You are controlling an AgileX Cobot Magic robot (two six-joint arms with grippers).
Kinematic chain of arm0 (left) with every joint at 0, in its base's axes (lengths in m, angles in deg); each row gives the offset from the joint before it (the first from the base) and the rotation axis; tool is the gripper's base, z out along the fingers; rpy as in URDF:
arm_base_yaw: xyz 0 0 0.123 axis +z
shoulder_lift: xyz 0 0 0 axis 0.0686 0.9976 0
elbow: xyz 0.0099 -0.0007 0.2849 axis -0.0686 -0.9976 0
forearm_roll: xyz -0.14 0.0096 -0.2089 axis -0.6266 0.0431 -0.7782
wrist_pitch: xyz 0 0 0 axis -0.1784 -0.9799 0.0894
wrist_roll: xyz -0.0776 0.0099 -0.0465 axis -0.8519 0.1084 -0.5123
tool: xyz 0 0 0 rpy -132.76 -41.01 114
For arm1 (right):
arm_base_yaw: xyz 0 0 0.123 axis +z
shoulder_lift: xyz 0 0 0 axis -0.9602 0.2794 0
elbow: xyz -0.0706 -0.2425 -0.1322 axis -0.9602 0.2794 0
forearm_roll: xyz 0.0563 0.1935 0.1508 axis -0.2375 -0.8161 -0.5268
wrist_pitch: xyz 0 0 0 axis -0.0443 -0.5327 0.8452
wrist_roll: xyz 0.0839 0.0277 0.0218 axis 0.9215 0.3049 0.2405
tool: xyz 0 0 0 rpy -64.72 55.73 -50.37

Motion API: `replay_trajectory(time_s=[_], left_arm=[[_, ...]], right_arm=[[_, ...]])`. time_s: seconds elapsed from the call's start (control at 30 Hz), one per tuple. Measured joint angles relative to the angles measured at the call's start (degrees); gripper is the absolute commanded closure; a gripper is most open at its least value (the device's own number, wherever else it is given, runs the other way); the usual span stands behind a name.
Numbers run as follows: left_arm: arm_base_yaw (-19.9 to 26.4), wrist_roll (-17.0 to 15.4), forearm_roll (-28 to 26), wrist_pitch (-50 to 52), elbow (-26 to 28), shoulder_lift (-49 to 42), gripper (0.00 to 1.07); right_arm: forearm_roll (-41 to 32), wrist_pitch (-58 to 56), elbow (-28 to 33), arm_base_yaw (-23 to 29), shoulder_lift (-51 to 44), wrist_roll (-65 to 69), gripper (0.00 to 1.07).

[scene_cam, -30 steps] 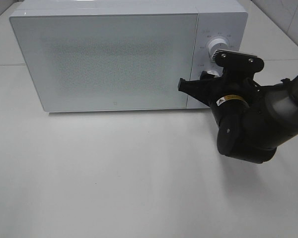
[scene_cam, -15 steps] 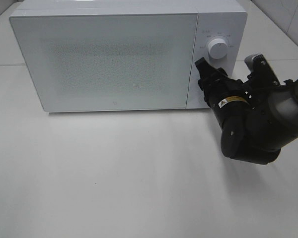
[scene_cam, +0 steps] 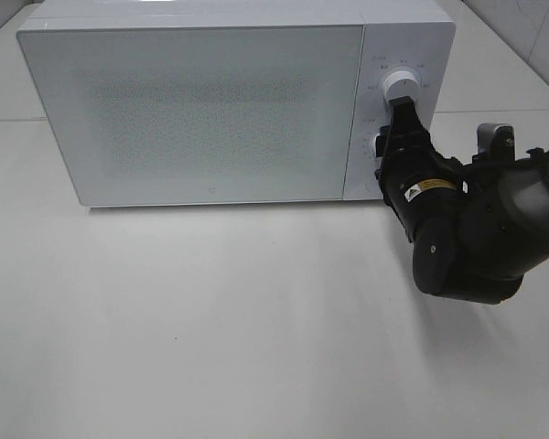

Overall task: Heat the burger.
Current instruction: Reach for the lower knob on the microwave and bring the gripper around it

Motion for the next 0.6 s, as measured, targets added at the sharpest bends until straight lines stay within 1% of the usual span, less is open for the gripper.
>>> replay_trajectory(time_s=[0.2,0.27,0.5,0.6], left_arm=[[0.0,0.0,0.0,0.0,0.0,0.0,0.07],[0.0,0.0,0.0,0.0,0.0,0.0,0.07],[0.0,0.0,0.0,0.0,0.0,0.0,0.07],[0.0,0.0,0.0,0.0,0.0,0.0,0.07]], right_arm=[[0.3,0.0,0.0,0.0,0.0,4.5,1.07],[0.5,-0.1,0.0,0.0,0.0,8.0,1.06],[1.0,0.3,0.0,-0.1,0.3,9.4,1.06],[1.1,0.3,0.0,-0.1,0.3,9.5,1.04]])
